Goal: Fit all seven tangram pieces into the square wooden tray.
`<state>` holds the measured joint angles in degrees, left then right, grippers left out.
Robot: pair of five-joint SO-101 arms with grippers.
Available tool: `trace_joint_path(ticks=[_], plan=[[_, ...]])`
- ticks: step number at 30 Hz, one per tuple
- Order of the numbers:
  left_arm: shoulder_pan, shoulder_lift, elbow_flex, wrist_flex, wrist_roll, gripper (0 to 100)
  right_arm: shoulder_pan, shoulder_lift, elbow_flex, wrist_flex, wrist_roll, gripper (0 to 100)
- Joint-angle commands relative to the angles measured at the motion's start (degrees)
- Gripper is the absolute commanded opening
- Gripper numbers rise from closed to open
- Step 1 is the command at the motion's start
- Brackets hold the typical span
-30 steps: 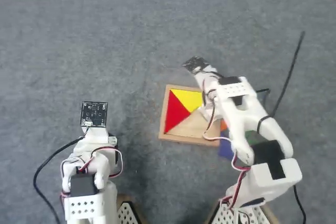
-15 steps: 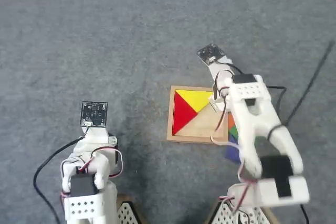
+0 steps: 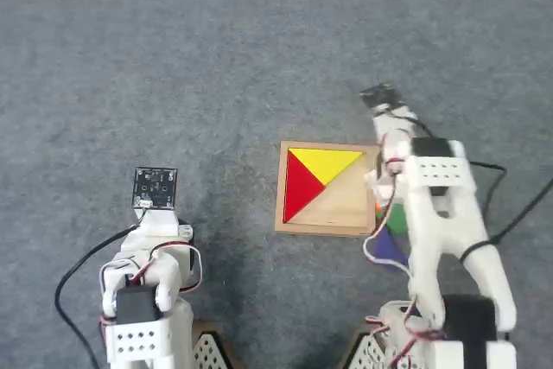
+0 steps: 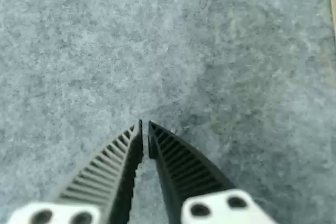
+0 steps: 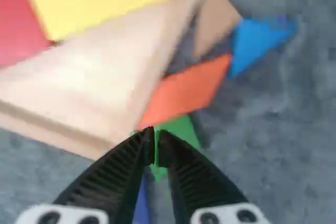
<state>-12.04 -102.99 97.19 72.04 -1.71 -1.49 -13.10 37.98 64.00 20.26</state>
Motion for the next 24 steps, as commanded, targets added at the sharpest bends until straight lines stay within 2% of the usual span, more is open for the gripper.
trace_joint_path(ticks=[1, 5, 12, 19, 24], plan=[[-0.09, -1.05, -0.75, 0.18, 0.97, 2, 2.51, 3.03, -1.58, -2.68, -4.66, 12.3], [-0.09, -1.05, -0.75, 0.18, 0.97, 2, 1.01, 7.96, -2.46, -8.04, -12.92, 12.7], [-0.09, -1.05, -0.75, 0.18, 0.97, 2, -1.19, 17.54, -9.76, -8.48, -24.7, 12.7], [-0.09, -1.05, -0.75, 0.18, 0.97, 2, 0.92, 23.25, -14.86, -8.13, -30.24, 12.7], [-0.09, -1.05, -0.75, 0.18, 0.97, 2, 7.16, 23.25, -17.14, -8.13, -29.36, 12.7]])
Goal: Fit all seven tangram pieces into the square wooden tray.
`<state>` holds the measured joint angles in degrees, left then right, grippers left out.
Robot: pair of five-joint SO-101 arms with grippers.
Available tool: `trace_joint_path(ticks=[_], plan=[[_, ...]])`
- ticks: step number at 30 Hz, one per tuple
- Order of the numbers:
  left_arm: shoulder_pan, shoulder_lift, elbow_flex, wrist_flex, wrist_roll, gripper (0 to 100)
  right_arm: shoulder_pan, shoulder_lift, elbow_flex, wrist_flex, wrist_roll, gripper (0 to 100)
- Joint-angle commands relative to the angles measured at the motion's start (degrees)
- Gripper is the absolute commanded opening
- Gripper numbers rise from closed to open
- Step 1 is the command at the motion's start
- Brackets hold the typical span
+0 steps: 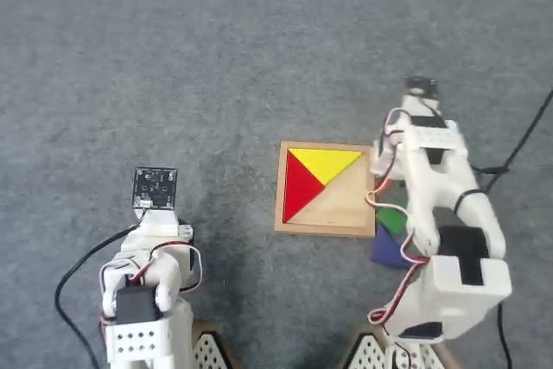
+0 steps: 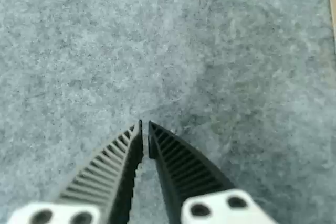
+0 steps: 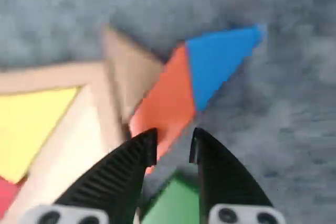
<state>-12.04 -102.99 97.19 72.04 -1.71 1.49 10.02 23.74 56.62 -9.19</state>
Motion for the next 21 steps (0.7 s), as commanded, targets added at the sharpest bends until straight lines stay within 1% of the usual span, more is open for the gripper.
trace_joint_path(ticks=[1, 5, 9, 13, 18, 21], plan=[[-0.09, -1.05, -0.75, 0.18, 0.97, 2, 5.41, 0.13, -3.52, -0.75, 1.49, 12.7], [-0.09, -1.05, -0.75, 0.18, 0.97, 2, 9.1, 0.13, -5.54, -0.66, 3.08, 12.7], [-0.09, -1.05, -0.75, 0.18, 0.97, 2, 8.84, 0.04, -8.44, 3.74, 2.29, 12.7], [-0.09, -1.05, -0.75, 0.18, 0.97, 2, 4.53, -1.45, -12.92, 8.04, -2.81, 12.7], [-0.09, -1.05, -0.75, 0.18, 0.97, 2, -2.42, -2.77, -13.98, 7.96, -3.52, 12.8], [-0.09, -1.05, -0.75, 0.18, 0.97, 2, -4.0, -1.89, -13.54, 7.08, -3.87, 14.3]])
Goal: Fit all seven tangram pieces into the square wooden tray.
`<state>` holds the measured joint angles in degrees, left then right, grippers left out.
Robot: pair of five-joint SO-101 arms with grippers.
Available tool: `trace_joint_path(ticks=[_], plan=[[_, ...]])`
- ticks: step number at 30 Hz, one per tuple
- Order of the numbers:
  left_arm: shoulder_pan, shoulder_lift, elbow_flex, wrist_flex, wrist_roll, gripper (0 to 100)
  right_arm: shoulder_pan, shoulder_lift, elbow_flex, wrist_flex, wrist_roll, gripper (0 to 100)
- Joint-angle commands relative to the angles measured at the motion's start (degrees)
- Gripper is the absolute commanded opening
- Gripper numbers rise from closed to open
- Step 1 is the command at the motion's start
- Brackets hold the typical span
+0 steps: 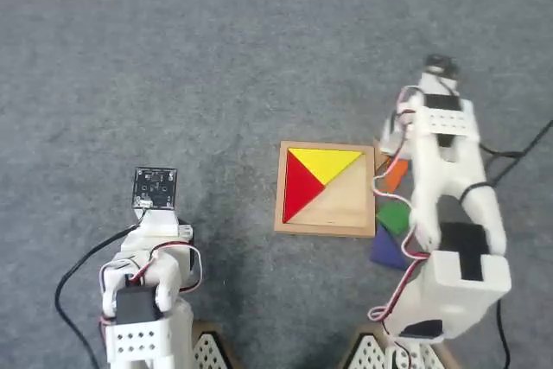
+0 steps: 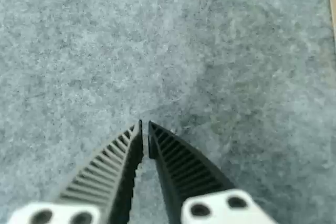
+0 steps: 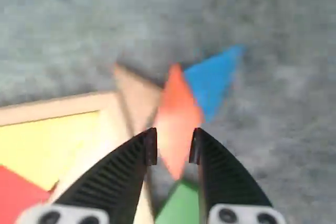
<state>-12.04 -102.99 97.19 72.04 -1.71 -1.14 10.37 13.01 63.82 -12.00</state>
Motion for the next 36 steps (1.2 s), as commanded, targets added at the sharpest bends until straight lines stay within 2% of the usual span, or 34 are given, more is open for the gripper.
trace_joint_path(ticks=[1, 5, 15, 31, 36], plan=[[-0.09, -1.05, -0.75, 0.18, 0.97, 2, -1.27, -1.45, -2.9, -0.31, -2.02, 16.5], [-0.09, -1.05, -0.75, 0.18, 0.97, 2, 0.48, 2.42, -3.87, -1.27, -3.08, 25.1], [-0.09, -1.05, -0.75, 0.18, 0.97, 2, 1.63, 9.63, -4.13, -1.54, -3.08, 25.0], [-0.09, -1.05, -0.75, 0.18, 0.97, 2, 1.63, 9.98, -3.78, -1.54, -0.09, 4.6], [-0.09, -1.05, -0.75, 0.18, 0.97, 2, 1.63, 7.87, -3.43, -1.19, 3.16, 0.9]])
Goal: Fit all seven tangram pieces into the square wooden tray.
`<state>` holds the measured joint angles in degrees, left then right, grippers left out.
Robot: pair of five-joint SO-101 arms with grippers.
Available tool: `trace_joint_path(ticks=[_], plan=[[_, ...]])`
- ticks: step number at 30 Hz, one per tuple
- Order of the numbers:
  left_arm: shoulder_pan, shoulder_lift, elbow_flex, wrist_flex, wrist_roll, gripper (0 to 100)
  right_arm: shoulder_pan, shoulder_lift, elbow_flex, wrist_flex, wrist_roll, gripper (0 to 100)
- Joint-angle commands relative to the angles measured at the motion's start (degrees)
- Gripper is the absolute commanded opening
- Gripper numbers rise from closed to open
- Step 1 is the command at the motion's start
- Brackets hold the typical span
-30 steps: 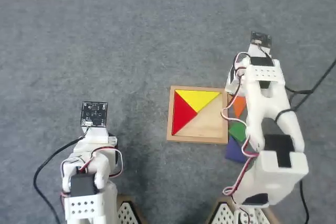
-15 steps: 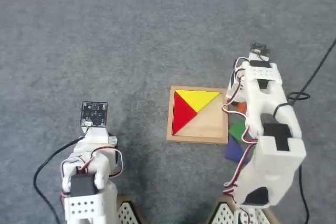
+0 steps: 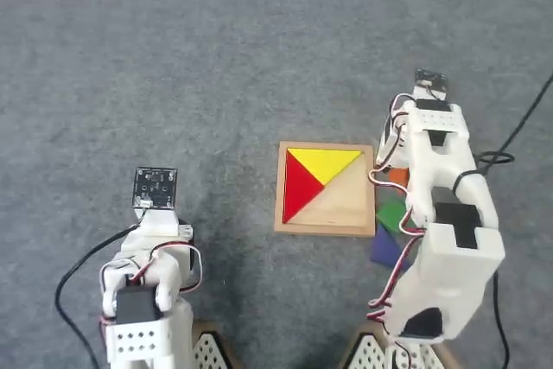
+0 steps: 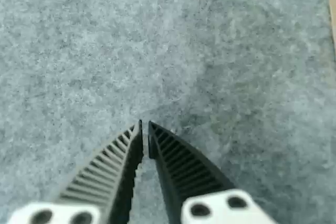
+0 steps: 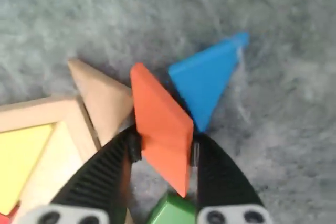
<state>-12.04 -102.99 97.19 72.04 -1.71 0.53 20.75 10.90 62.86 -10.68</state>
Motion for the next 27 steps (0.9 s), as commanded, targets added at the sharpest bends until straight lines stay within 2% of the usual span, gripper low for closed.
trace_joint_path(ticks=[1, 9, 12, 14, 19, 22, 27], plan=[[-0.09, -1.05, -0.75, 0.18, 0.97, 2, -0.04, -3.82, -0.97, 0.31, 1.93, 0.9], [-0.09, -1.05, -0.75, 0.18, 0.97, 2, -2.24, -24.31, 10.81, -1.1, 2.37, 0.9], [-0.09, -1.05, -0.75, 0.18, 0.97, 2, -3.56, -32.22, 16.7, -4.09, 6.07, 0.9], [-0.09, -1.05, -0.75, 0.18, 0.97, 2, -4.62, -36.53, 19.6, -5.41, 10.99, 0.9], [-0.09, -1.05, -0.75, 0.18, 0.97, 2, -8.13, -42.59, 21.36, -1.89, 31.74, 0.9], [-0.09, -1.05, -0.75, 0.18, 0.97, 2, -15.6, -41.54, 22.24, 2.68, 40.79, 0.9], [-0.09, -1.05, -0.75, 0.18, 0.97, 2, -28.0, -38.64, 26.99, 2.59, 51.25, 0.9]])
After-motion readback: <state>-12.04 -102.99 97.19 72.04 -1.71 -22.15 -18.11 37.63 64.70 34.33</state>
